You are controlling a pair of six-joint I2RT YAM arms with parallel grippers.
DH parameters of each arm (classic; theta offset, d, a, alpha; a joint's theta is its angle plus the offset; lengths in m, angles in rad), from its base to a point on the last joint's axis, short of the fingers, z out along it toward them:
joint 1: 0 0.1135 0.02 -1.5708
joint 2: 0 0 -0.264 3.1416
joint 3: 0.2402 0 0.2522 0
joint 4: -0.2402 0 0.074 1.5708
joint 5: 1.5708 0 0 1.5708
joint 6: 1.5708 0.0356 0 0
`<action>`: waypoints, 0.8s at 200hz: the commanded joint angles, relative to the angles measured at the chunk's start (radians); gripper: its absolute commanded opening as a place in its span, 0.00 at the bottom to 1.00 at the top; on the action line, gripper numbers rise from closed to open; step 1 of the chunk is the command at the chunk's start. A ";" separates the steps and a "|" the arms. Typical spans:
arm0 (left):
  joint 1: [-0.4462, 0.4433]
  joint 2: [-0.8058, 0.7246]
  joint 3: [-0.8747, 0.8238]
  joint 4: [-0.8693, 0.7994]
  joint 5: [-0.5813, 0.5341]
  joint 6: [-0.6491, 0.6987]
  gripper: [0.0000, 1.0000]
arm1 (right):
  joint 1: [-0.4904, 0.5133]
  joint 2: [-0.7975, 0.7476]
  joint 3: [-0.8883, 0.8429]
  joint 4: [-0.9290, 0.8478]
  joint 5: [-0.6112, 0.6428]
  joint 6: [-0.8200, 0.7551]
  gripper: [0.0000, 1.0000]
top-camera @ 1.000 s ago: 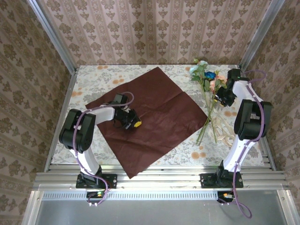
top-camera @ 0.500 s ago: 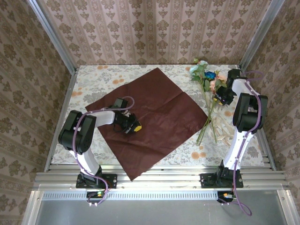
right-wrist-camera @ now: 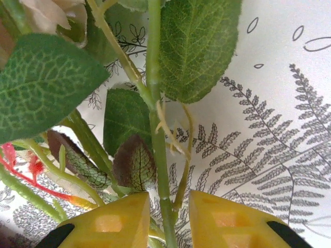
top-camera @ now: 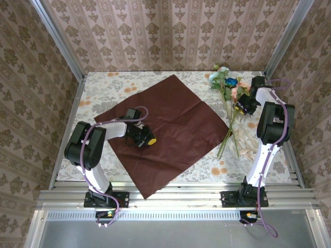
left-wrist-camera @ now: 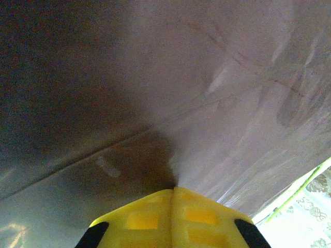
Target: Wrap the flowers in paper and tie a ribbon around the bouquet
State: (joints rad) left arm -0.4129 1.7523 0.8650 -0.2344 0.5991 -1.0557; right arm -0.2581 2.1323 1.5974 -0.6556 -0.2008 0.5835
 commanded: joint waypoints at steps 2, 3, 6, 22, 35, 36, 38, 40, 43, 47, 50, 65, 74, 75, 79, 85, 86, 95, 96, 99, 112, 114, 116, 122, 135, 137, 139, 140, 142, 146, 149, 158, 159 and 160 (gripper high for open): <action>-0.009 -0.010 0.000 -0.040 -0.001 -0.010 0.00 | 0.000 0.034 0.013 0.000 -0.016 0.017 0.23; -0.009 -0.010 0.000 -0.040 0.001 -0.010 0.00 | 0.000 0.034 0.013 0.000 -0.016 0.017 0.22; -0.009 -0.010 0.000 -0.040 0.000 -0.010 0.00 | -0.001 0.034 0.013 0.000 -0.014 0.017 0.22; -0.009 -0.009 -0.001 -0.041 0.000 -0.010 0.00 | -0.001 0.028 0.012 0.003 -0.008 0.015 0.16; -0.009 -0.010 -0.001 -0.042 0.000 -0.010 0.00 | 0.002 0.012 0.013 0.007 -0.003 0.013 0.10; -0.009 -0.010 -0.002 -0.042 -0.001 -0.010 0.00 | 0.003 0.011 0.012 0.007 -0.002 0.012 0.09; -0.009 -0.010 -0.002 -0.042 -0.001 -0.010 0.00 | 0.003 0.008 0.014 0.009 -0.001 0.011 0.09; -0.009 -0.010 -0.003 -0.042 -0.001 -0.010 0.00 | 0.004 0.004 0.014 0.008 0.001 0.010 0.08; -0.009 -0.011 -0.003 -0.043 -0.001 -0.010 0.00 | 0.006 -0.001 0.014 0.009 0.005 0.008 0.07; -0.009 -0.010 -0.004 -0.041 -0.001 -0.010 0.00 | 0.007 -0.009 0.015 0.009 0.009 0.005 0.06; -0.009 -0.011 -0.004 -0.042 -0.001 -0.010 0.00 | 0.008 -0.016 0.015 0.009 0.015 0.003 0.05; -0.009 -0.010 -0.008 -0.041 0.000 -0.010 0.00 | 0.015 -0.055 0.014 0.007 0.042 -0.006 0.01; -0.009 -0.009 -0.011 -0.039 0.001 -0.010 0.00 | 0.020 -0.084 0.008 0.005 0.062 -0.009 0.00; -0.009 -0.008 -0.012 -0.039 0.001 -0.010 0.00 | 0.021 -0.087 0.008 0.005 0.063 -0.009 0.00; -0.009 -0.008 -0.013 -0.037 0.001 -0.010 0.00 | 0.022 -0.100 0.005 0.002 0.074 -0.010 0.00; -0.010 -0.007 -0.016 -0.036 0.001 -0.010 0.00 | 0.025 -0.122 -0.004 0.001 0.088 -0.010 0.00; -0.010 -0.007 -0.016 -0.035 0.001 -0.010 0.00 | 0.025 -0.125 -0.004 0.002 0.091 -0.010 0.00; -0.010 -0.008 -0.022 -0.030 0.001 -0.013 0.00 | 0.030 -0.158 -0.020 0.006 0.108 -0.007 0.00; -0.010 -0.007 -0.022 -0.030 0.001 -0.013 0.00 | 0.031 -0.163 -0.021 0.005 0.110 -0.007 0.00; -0.010 -0.008 -0.023 -0.027 0.001 -0.015 0.00 | 0.032 -0.173 -0.027 0.007 0.115 -0.005 0.00; -0.010 -0.008 -0.028 -0.019 0.002 -0.017 0.00 | 0.040 -0.212 -0.046 0.007 0.137 -0.006 0.00; -0.010 -0.007 -0.027 -0.019 0.002 -0.018 0.00 | 0.042 -0.220 -0.049 0.006 0.144 -0.007 0.00; -0.010 -0.006 -0.029 -0.018 0.003 -0.019 0.00 | 0.045 -0.226 -0.050 0.005 0.149 -0.008 0.00; -0.010 -0.006 -0.027 -0.016 0.003 -0.020 0.00 | 0.050 -0.241 -0.056 -0.002 0.163 -0.009 0.00; -0.011 -0.005 -0.028 -0.015 0.004 -0.020 0.00 | 0.061 -0.276 -0.067 -0.015 0.192 -0.009 0.00; -0.011 -0.005 -0.028 -0.014 0.004 -0.020 0.00 | 0.061 -0.280 -0.068 -0.017 0.194 -0.009 0.00; -0.013 -0.005 -0.028 -0.014 0.004 -0.020 0.00 | 0.064 -0.289 -0.071 -0.017 0.201 -0.008 0.00; -0.012 -0.005 -0.027 -0.013 0.004 -0.020 0.00 | 0.064 -0.293 -0.072 -0.017 0.201 -0.008 0.00; -0.011 -0.004 -0.027 -0.014 0.004 -0.020 0.00 | 0.067 -0.299 -0.074 -0.017 0.204 -0.008 0.00; -0.012 -0.004 -0.026 -0.014 0.004 -0.020 0.00 | 0.070 -0.313 -0.081 -0.017 0.210 -0.008 0.00; -0.012 -0.004 -0.026 -0.012 0.004 -0.019 0.00 | 0.071 -0.321 -0.083 -0.016 0.212 -0.007 0.00; -0.014 -0.002 -0.026 -0.012 0.004 -0.020 0.00 | 0.082 -0.356 -0.094 -0.008 0.216 -0.007 0.00; -0.014 -0.002 -0.026 -0.012 0.004 -0.019 0.00 | 0.083 -0.360 -0.094 -0.008 0.216 -0.007 0.00; -0.014 -0.002 -0.027 -0.011 0.005 -0.019 0.00 | 0.083 -0.360 -0.094 -0.008 0.216 -0.007 0.00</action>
State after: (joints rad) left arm -0.4129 1.7523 0.8612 -0.2276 0.6029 -1.0630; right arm -0.1967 1.8545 1.5406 -0.6533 -0.0578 0.5793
